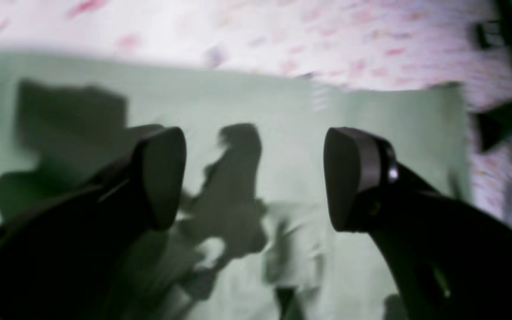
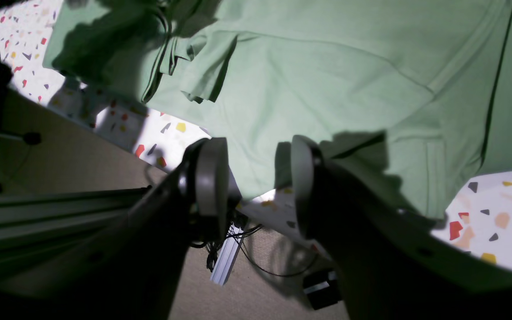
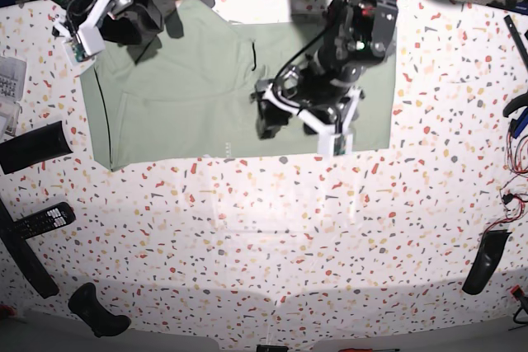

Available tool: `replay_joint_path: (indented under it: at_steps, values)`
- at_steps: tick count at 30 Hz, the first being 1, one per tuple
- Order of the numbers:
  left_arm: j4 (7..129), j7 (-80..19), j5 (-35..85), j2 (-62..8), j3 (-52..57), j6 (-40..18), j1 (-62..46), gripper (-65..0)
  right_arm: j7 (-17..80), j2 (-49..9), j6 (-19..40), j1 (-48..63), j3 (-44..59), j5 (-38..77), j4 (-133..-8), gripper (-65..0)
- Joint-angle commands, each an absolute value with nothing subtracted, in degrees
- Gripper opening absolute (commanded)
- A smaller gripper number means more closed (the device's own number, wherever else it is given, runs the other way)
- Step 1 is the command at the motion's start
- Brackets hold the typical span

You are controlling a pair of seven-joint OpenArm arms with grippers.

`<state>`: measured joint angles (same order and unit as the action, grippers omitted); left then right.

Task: Fold the T-shirt properly
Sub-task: 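Press and smooth the folded layer with the left gripper, then move the right gripper to the collar end of the folded shirt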

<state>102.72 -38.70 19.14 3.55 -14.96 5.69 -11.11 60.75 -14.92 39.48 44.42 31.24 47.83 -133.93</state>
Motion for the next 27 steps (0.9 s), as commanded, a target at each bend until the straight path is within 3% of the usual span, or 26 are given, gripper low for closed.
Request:
replay_joint_path:
  at_steps: [1,6,15,20,24,27]
  values:
    - [103.7,-37.4,20.2,4.0,-15.0,3.9,-10.0,-20.2,59.6,-15.2,40.0,44.6,31.5,48.7,-135.0,-41.9]
    - [103.7,-37.7,22.6,3.9,-15.0,-3.8,-7.8,-20.1,59.6,-15.2,40.0,43.9,31.5,48.5,-135.0,-41.9]
    - [103.9,-43.8,12.1,3.9,-15.0,-3.9,-4.4,-20.1,58.5,-15.1,37.7,36.7,31.5,37.5,-135.0,-41.1]
    - [103.9,-47.0,10.8,3.9,-15.0,-4.0,-3.5,-20.1,58.0,-15.1,37.7,34.5,31.5,37.4,-135.0,-22.5]
    - [103.9,-53.4,1.6,3.9,-15.0,-7.7,-3.3,-20.1,57.8,-15.1,37.3,32.4,31.5,36.9,-133.2,-21.8]
    - [103.9,-54.4,-6.7,3.4,-15.0,-8.6,-3.3,-20.1,57.4,-15.1,33.0,30.4,31.5,34.5,-130.6,-21.8]
